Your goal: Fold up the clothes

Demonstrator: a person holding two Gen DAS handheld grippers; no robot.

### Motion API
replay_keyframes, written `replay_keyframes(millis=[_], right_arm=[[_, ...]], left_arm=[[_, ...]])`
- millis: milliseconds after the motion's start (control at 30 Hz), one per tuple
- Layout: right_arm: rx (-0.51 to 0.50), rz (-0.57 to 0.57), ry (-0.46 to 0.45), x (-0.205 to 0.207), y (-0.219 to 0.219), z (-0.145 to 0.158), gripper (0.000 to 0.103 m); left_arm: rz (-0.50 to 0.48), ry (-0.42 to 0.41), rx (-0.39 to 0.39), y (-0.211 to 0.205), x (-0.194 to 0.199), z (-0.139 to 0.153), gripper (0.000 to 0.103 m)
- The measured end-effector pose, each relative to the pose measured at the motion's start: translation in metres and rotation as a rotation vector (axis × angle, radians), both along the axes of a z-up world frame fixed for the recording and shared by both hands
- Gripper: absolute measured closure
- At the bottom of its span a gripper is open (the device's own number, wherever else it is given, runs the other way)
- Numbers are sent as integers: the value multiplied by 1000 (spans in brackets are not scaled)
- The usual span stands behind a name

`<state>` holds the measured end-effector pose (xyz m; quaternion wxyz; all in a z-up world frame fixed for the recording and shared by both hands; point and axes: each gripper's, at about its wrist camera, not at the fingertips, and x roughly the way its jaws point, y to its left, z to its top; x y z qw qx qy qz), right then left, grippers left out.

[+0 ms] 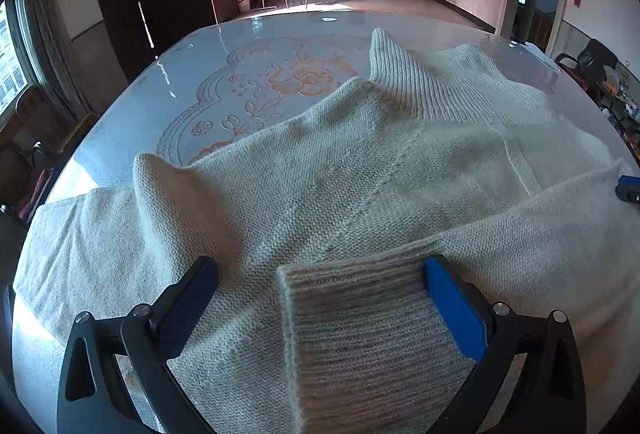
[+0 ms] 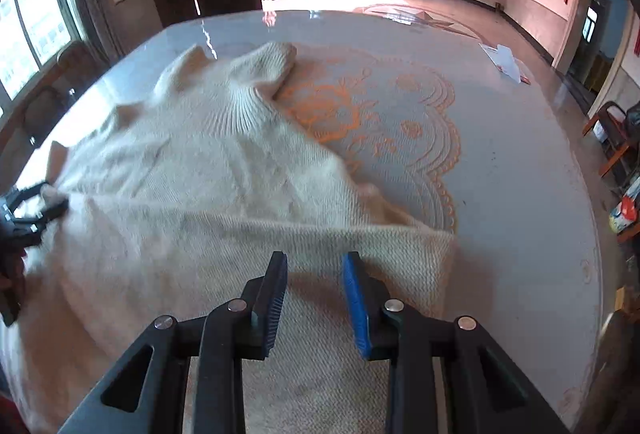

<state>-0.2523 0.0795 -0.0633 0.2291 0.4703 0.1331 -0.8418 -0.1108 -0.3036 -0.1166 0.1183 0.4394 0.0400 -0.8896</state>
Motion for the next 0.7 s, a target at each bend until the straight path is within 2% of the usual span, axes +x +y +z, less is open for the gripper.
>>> replay_keyframes(millis=[33,133,200,233,333,400,467,533,633,700], right_arm=[[-14,-21,24,0,8,-3,74],[-32,-193,7,-13,44,-3,76],[-31,-238,13,-7,50,5,73],[-43,-223,25,0,47,11,71],[-64,-72,40,29,15,19,71],[-29,20,15,47,-8,12,73],[50,47,-4,50,-21,-1,73],[55,21,4,51,-13,-5,72],[40,-124,-30,49,1,2,71],[11,-116,-26,59,-9,12,71]], left_arm=[[0,0,0,-1,0,0,0],[1,0,-3,-1,1,1,0],[1,0,-6,-1,1,1,0],[1,0,-6,0,1,1,0],[2,0,-4,2,1,1,0],[2,0,1,2,1,1,0],[1,0,6,1,1,1,0],[0,-1,25,-2,1,0,0],[-21,-12,35,-6,5,4,0],[-33,-17,38,-10,9,7,0]])
